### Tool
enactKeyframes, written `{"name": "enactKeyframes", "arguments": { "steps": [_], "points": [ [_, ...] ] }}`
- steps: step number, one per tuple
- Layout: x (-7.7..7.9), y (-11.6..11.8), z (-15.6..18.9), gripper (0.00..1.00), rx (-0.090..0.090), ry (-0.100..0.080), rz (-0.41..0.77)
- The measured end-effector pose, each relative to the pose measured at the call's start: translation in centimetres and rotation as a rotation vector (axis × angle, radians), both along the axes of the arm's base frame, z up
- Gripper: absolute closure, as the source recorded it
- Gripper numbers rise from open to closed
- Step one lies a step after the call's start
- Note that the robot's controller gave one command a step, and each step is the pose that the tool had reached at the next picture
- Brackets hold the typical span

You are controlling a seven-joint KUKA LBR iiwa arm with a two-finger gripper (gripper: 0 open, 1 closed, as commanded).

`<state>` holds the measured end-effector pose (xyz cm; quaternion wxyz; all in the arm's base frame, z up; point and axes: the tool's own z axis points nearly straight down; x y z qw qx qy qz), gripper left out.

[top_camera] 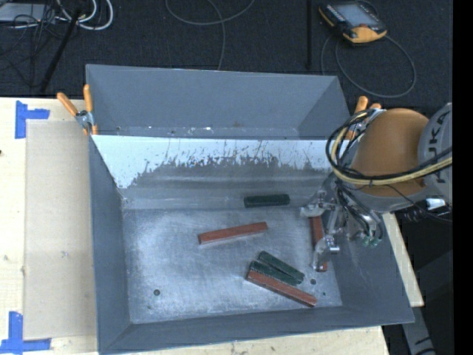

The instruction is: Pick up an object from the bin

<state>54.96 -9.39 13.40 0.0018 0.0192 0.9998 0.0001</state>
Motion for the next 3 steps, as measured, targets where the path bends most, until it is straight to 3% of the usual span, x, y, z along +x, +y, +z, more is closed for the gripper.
{"name": "enactKeyframes", "arguments": {
  "steps": [1, 2, 3],
  "points": [
    [0.3, 3.2, -0.4, 0.0, 0.001, 0.009, -0.036],
    [-1.7, 4.5, -0.7, 0.0, -0.001, 0.004, 0.027],
    [-2.3, 5.3, -5.7, 0.0, 0.0, 0.008, 0.005]
  ]
}}
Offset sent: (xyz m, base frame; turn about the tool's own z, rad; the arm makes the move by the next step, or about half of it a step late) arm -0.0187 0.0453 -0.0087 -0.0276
